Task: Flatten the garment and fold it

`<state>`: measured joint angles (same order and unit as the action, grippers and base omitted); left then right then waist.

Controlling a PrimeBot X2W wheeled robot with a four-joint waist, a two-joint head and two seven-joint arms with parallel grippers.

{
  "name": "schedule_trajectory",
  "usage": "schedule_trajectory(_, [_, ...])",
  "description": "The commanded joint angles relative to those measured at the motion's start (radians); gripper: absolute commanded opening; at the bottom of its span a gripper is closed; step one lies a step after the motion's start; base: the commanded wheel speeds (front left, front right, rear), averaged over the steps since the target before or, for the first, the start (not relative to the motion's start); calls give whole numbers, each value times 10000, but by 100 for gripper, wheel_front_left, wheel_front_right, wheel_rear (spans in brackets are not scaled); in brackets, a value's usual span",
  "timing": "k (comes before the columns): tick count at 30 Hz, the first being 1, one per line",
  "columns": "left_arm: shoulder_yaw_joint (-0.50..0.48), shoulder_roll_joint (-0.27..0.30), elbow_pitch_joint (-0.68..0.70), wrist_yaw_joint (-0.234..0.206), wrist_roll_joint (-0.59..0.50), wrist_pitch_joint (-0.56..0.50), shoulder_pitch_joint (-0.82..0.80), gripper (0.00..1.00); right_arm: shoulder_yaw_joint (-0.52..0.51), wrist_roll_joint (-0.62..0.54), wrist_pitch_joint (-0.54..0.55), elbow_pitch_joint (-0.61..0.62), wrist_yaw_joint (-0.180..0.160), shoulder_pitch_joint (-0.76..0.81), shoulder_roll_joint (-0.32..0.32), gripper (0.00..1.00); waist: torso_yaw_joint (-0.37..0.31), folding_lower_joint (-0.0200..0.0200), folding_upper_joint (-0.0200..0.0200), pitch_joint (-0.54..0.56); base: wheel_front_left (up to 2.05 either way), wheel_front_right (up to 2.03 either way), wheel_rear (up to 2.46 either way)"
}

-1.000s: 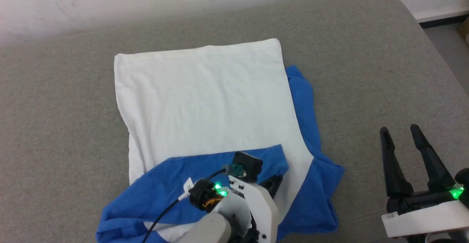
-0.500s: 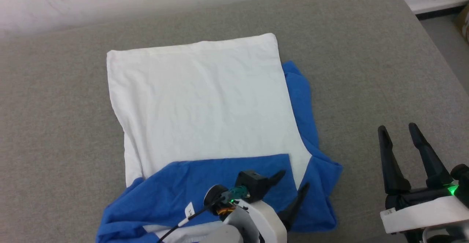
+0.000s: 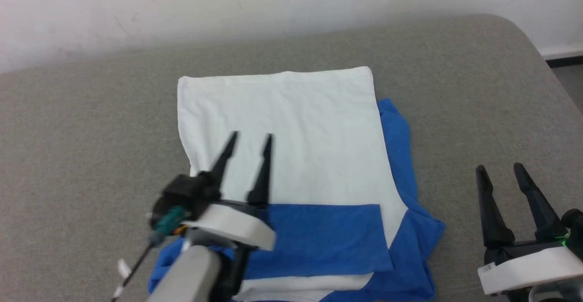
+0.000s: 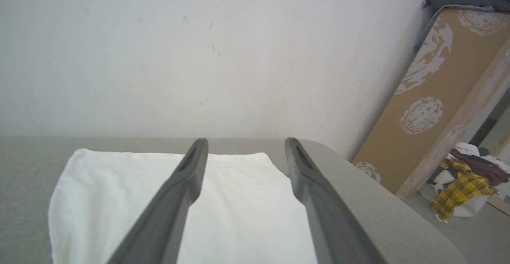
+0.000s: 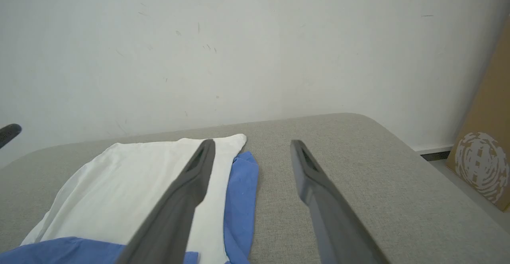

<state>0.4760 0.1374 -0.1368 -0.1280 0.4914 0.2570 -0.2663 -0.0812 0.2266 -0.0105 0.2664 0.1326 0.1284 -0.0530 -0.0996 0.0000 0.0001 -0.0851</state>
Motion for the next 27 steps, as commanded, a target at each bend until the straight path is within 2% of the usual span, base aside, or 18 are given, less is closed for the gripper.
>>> schedule_trajectory(1, [-598, 158, 328, -163, -242, 44, 416, 100, -7, -71, -18, -94, -19, 49, 28, 100, 190, 0, -1, 135, 0, 0, 0])
schedule_trajectory(6, [-2448, 479, 1097, -378, -815, 45, 1427, 100, -125, -53, 14, -342, -19, -20, 28, 100, 400, 0, -1, 162, 0, 0, 0])
schedule_trajectory(12, [-3891, 773, 1470, -529, -1309, 46, 2516, 100, -523, 109, 166, -1004, -19, -335, -28, 100, 633, 0, -1, 69, 0, 0, 0])
schedule_trajectory(16, [-4314, 815, 1753, -450, -1460, 46, 2945, 100, -920, 650, 493, -2007, -19, -923, -416, 100, 800, 0, -1, -134, 0, 0, 0])
schedule_trajectory(22, [-4376, 542, 2280, -342, -1674, 47, 2969, 100, -1276, 1906, 1342, -4303, -19, -2739, -1389, 100, 1172, 0, -1, -745, 0, 0, 0])
schedule_trajectory(23, [-4376, 542, 2280, -342, -1674, 47, 2969, 100, -1276, 1906, 1342, -4303, -19, -2739, -1389, 100, 1172, 0, -1, -745, 0, 0, 0])
schedule_trajectory(27, [-4331, 297, 2646, -216, -1827, 47, 2697, 100, -1022, 2772, 2397, -5728, -19, -4370, -2113, 100, 1476, 0, -1, -1387, 0, 0, 0])
